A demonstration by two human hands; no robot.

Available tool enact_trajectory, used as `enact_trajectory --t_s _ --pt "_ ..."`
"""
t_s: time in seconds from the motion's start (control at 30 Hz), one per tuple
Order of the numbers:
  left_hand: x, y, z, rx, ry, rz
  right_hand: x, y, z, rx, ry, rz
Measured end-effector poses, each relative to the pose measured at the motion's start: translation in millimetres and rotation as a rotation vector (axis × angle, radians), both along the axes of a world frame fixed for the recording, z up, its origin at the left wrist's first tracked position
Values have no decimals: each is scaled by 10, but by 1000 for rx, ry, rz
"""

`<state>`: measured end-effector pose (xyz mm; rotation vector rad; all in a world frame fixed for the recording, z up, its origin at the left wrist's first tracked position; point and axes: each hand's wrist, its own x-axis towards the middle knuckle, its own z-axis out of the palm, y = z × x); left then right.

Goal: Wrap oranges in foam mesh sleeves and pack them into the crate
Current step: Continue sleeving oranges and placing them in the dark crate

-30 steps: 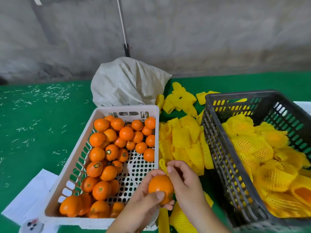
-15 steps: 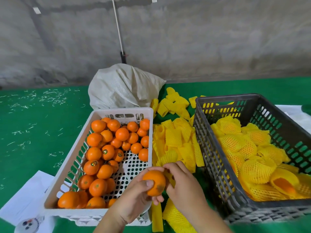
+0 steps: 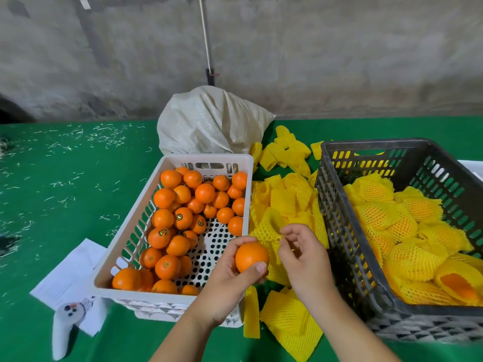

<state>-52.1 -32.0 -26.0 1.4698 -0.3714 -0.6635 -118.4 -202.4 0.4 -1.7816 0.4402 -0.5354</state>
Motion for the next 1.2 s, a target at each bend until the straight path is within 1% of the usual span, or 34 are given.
enact_trajectory --t_s 0.07,0.13,0.2,0.33,0.4,0.5,0.57,0.67,0.77,0.83,0.87,0.97,1.07,1.2 --pt "-9 -8 -25 -49 -13 27 -19 22 0 -26 13 16" --pt "-13 -22 -20 -119 32 68 -30 28 4 -107 10 36" --pt "3 -29 -37 -147 74 66 -28 46 -27 -151 21 85" --pt "51 -14 -101 -202 138 -34 -58 91 -95 -63 61 188" --pt "62 -3 -113 -140 81 -34 -77 76 -98 -56 42 198" --pt "48 -7 -108 -41 -45 -43 -105 28 -98 -107 -11 128" --pt "27 -13 -89 -21 -92 -39 -115 16 -77 -135 -28 99" --pt "-9 -34 -65 -61 -97 -10 -139 20 -1 -235 -68 106" --pt "-27 -66 -48 -102 -74 57 -168 47 86 -402 -144 238" --pt "-29 -84 -35 -103 -49 94 -146 72 94 -472 -147 300" --pt "-29 -90 -28 -99 -33 101 -130 84 93 -450 -134 297" --pt "-28 -102 -4 -98 16 129 -119 110 68 -267 -41 287" --pt "-22 -69 -2 -85 13 124 -133 116 8 -252 -13 322" --pt "-17 18 -39 -55 -42 -39 -127 91 3 -228 -90 268"
